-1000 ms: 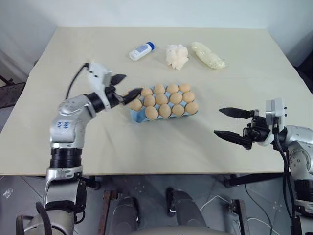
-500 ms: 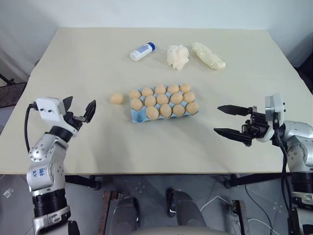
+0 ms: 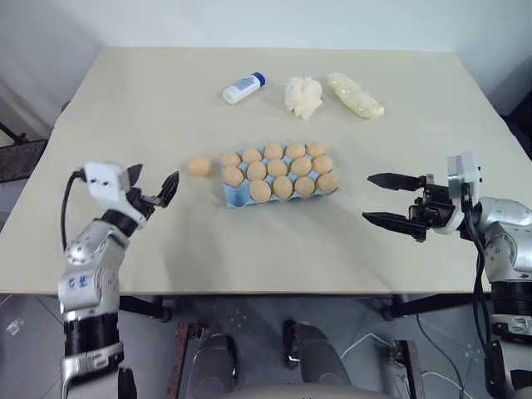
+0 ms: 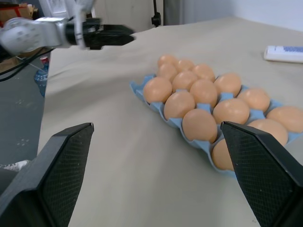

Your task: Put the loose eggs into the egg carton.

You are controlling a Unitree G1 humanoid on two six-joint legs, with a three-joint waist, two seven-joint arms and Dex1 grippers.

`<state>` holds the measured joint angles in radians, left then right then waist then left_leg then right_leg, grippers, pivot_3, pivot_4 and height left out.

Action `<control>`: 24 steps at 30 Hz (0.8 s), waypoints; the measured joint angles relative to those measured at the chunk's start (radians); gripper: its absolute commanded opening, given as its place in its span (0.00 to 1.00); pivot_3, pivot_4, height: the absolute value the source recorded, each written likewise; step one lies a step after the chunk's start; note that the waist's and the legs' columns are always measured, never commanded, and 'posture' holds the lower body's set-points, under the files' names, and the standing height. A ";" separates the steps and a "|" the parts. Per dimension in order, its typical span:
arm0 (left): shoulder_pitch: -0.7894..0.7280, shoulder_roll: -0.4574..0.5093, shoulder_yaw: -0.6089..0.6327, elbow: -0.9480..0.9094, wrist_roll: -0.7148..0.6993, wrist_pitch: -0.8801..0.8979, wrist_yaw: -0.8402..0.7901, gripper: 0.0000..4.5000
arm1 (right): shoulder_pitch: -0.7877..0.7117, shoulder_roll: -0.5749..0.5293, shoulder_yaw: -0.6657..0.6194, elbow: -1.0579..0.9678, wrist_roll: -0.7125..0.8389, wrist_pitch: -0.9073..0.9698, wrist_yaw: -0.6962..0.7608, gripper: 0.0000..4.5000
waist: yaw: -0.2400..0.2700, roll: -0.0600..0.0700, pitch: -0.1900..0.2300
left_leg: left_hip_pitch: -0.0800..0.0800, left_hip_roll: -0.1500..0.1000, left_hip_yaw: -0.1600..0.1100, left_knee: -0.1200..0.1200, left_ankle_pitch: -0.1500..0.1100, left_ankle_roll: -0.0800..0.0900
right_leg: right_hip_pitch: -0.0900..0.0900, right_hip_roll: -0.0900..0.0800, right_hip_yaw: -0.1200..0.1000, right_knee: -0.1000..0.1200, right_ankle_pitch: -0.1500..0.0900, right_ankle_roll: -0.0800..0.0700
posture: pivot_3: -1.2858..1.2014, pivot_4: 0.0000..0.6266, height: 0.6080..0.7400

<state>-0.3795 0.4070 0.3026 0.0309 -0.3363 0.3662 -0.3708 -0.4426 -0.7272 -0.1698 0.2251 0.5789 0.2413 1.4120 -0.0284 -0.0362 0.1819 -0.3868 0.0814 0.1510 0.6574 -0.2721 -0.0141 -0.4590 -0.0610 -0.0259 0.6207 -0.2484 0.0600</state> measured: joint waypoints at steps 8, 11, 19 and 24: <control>-0.259 0.008 -0.104 0.352 0.073 0.030 -0.015 0.99 | 0.004 -0.006 0.002 -0.001 0.000 0.004 0.000 1.00 | 0.000 0.000 0.000 | -0.001 0.000 0.004 -0.001 -0.001 -0.001 | -0.001 0.001 -0.003 0.001 0.000 0.001 | 0.52 0.24 1.00; -0.327 0.010 -0.135 0.474 0.101 0.031 -0.039 0.99 | 0.019 -0.009 0.001 -0.011 0.000 0.012 -0.001 1.00 | 0.001 0.000 0.000 | -0.002 0.000 0.005 -0.002 -0.001 -0.002 | -0.001 0.001 -0.004 0.000 0.000 0.000 | 0.52 0.24 1.00; -0.422 0.003 -0.203 0.696 0.158 -0.071 -0.109 0.90 | 0.036 -0.015 -0.002 -0.029 0.000 0.024 -0.009 1.00 | 0.002 0.000 0.000 | -0.002 0.000 0.006 -0.001 -0.002 -0.002 | -0.001 0.000 -0.005 0.000 0.000 0.000 | 0.52 0.24 1.00; -0.449 -0.005 -0.207 0.797 0.181 -0.182 -0.149 0.57 | 0.037 -0.015 -0.002 -0.033 0.000 0.027 -0.018 1.00 | 0.001 0.000 0.000 | -0.002 0.000 0.006 -0.001 -0.002 -0.002 | -0.001 0.000 -0.005 0.000 0.000 0.000 | 0.52 0.24 1.00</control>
<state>-0.8290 0.4024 0.0957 0.8276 -0.1557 0.1845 -0.5196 -0.4057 -0.7419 -0.1714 0.1926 0.5787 0.2687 1.3944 -0.0270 -0.0363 0.1819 -0.3887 0.0819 0.1567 0.6562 -0.2737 -0.0162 -0.4604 -0.0610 -0.0312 0.6209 -0.2483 0.0602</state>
